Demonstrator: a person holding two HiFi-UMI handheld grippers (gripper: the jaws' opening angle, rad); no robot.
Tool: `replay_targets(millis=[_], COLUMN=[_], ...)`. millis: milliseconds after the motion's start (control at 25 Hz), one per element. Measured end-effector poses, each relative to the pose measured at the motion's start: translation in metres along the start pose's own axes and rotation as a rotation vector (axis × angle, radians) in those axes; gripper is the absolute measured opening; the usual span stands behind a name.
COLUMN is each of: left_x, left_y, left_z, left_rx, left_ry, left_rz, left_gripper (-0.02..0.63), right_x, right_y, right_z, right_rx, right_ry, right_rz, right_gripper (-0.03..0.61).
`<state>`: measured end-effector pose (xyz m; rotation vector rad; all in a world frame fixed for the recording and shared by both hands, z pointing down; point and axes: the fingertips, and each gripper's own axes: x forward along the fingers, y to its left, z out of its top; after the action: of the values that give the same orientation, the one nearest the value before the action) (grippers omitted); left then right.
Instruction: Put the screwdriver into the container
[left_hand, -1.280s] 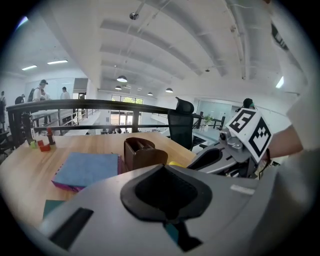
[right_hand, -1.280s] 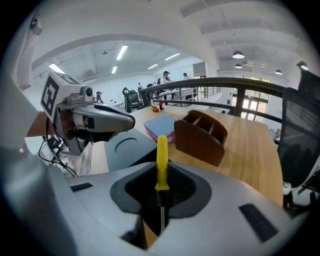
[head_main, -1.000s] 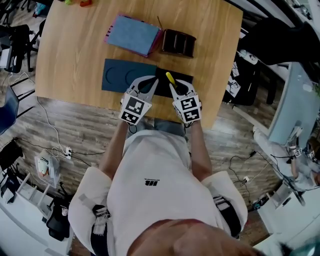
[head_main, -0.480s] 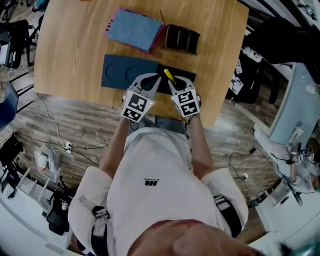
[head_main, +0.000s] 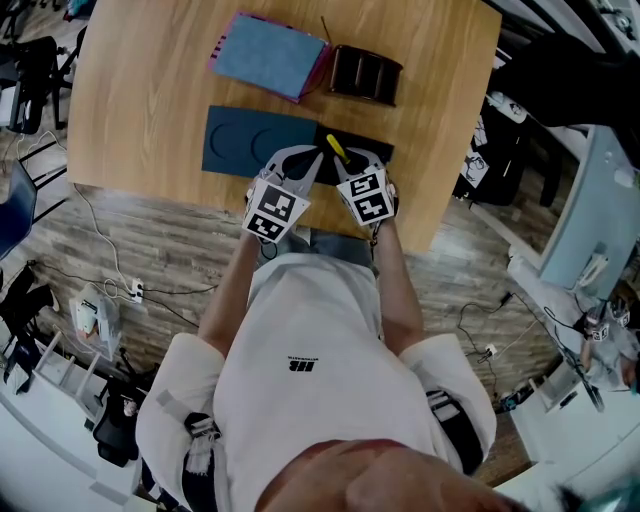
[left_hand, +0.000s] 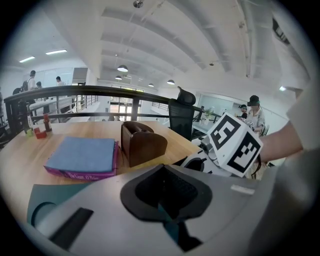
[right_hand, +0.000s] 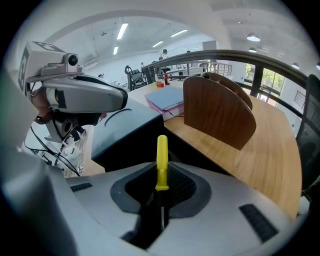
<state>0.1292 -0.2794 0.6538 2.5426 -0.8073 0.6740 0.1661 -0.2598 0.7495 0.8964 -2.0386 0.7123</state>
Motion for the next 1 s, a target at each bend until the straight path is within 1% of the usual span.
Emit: replay_targets(millis=[680, 1000], left_x=[-0.003, -0.003], left_y=[0.009, 0.008], left_z=[-0.008, -0.008], left_rx=[-0.017, -0.011], left_ry=[0.017, 0.014], left_rz=[0.022, 0.016], left_gripper=[0.006, 0.006], right_x=[0.019, 0.021], right_y=[-0.01, -0.01], right_z=[0.001, 0.0], right_rx=[-0.023, -0.028], right_ry=[0.047, 0.046], right_rz=[-0.023, -0.032], right_gripper=[0.061, 0.063])
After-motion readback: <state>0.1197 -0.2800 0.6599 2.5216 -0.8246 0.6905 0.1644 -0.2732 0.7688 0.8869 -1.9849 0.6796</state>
